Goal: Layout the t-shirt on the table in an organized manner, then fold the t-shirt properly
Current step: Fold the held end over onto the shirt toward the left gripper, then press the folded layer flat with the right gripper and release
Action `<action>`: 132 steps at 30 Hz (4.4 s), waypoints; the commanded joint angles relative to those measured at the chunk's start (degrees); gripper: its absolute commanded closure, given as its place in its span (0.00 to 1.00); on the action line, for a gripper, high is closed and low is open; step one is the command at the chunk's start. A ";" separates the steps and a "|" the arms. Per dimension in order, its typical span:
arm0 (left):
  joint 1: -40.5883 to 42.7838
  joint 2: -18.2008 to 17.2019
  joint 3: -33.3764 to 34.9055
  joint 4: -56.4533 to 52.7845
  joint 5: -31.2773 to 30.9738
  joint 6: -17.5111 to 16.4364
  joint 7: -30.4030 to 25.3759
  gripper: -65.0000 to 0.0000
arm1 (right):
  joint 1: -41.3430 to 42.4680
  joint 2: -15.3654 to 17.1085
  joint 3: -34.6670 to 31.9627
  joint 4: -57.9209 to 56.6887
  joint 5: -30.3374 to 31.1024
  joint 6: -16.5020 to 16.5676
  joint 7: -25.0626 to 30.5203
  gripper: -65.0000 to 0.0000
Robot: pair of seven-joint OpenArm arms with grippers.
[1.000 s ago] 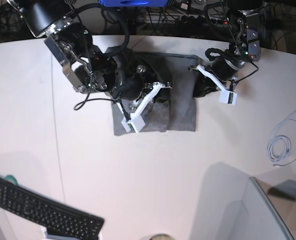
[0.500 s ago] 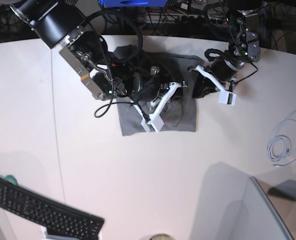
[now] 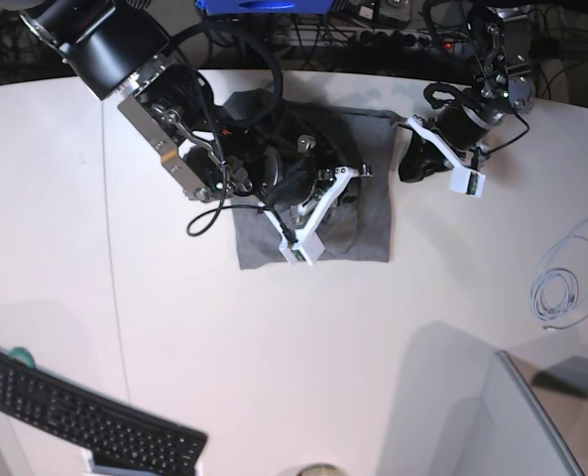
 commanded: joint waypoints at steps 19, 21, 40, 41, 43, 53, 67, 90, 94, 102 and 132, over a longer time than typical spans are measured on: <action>-0.24 1.89 0.01 0.16 -1.04 -0.56 -1.10 1.00 | 1.25 -0.94 0.01 0.78 -3.69 0.79 5.75 1.00; -0.24 2.07 0.01 0.08 -1.04 -0.56 -1.10 1.00 | 1.08 -1.56 0.01 0.78 -5.01 0.79 5.66 1.00; -0.24 1.72 -0.26 0.60 -1.04 -0.56 -1.10 1.00 | 0.46 -2.00 0.01 0.78 -5.98 0.79 5.84 0.99; -0.24 1.72 -0.17 0.60 -1.04 -0.56 -1.10 1.00 | 0.64 -2.00 0.01 0.78 -5.98 0.79 5.84 0.99; -0.24 1.72 -0.17 0.60 -1.04 -0.56 -1.10 1.00 | 0.81 -2.00 0.01 0.52 -5.98 0.79 5.84 0.99; 1.52 0.22 -0.70 4.12 -1.13 -0.56 -1.10 1.00 | 0.90 -3.49 0.10 -2.56 -5.98 0.79 5.92 0.97; 11.01 -5.76 -21.27 10.80 -1.13 -0.56 6.11 1.00 | 0.99 -4.72 -0.16 -1.95 -6.16 0.79 5.92 0.50; 12.68 -5.93 -25.75 10.36 -1.39 -0.56 6.02 1.00 | 15.67 -8.41 -19.68 7.46 -6.07 -12.92 -0.58 0.51; 12.68 -5.93 -25.84 10.27 -1.31 -0.56 6.02 1.00 | 16.64 -4.28 -16.16 11.86 -6.07 -18.55 -6.30 0.51; 12.77 -5.93 -25.84 10.19 -1.57 -0.56 5.94 1.00 | 10.05 8.64 -6.58 13.26 -6.07 -18.99 -6.47 1.00; 12.16 -5.93 -25.84 10.19 -1.57 -0.56 5.94 1.00 | 8.20 6.97 -24.34 9.75 -6.16 -13.89 -0.76 1.00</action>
